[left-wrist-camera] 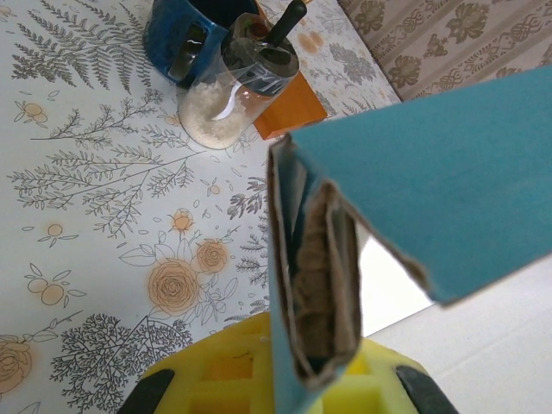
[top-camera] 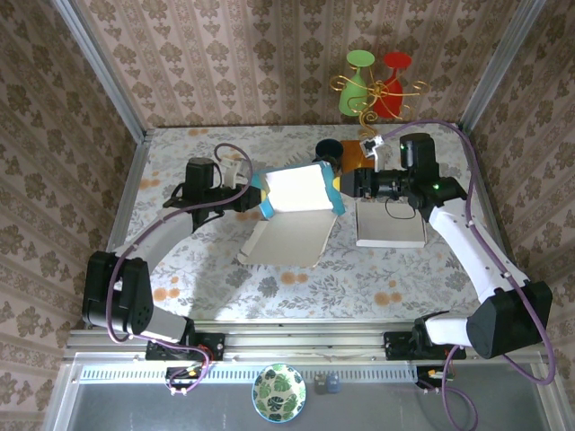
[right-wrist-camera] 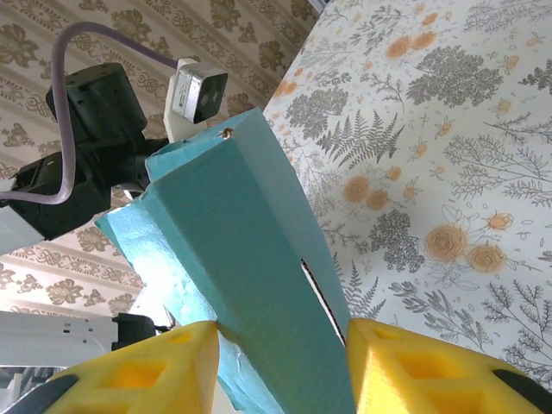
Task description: Fold the paper box
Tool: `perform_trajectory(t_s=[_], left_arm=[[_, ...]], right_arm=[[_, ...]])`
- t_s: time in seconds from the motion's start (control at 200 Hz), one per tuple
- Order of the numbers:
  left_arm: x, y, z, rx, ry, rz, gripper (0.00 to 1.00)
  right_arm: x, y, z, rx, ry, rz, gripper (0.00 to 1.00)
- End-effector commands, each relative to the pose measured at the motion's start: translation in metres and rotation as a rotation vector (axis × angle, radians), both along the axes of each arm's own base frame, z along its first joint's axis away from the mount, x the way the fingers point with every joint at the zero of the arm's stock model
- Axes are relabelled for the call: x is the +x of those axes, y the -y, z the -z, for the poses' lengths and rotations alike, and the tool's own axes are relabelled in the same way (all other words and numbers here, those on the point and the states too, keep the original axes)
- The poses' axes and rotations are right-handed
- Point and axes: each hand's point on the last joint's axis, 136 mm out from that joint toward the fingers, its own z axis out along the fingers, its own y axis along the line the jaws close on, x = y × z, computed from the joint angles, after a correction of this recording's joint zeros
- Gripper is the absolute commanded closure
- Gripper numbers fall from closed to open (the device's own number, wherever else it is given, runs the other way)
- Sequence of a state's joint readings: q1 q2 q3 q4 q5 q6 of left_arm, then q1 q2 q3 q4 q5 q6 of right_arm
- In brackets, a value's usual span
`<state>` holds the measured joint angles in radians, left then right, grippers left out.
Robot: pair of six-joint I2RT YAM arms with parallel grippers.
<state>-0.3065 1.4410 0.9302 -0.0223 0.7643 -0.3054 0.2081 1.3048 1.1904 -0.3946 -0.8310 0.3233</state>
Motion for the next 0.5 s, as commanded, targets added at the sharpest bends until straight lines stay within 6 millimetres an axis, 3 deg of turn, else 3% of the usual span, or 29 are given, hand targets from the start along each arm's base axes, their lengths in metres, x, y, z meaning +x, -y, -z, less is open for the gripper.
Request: perform_trajectory(t_s=[0.0, 0.495], left_arm=[[-0.001, 0.004, -0.015, -0.032, 0.02, 0.035, 1.0], [-0.005, 0.004, -0.018, -0.038, 0.018, 0.035, 1.0]], right_arm=[[0.006, 0.001, 0.0, -0.046, 0.023, 0.021, 0.55], [0.007, 0.0, 0.015, -0.242, 0.095, 0.07, 0.51]])
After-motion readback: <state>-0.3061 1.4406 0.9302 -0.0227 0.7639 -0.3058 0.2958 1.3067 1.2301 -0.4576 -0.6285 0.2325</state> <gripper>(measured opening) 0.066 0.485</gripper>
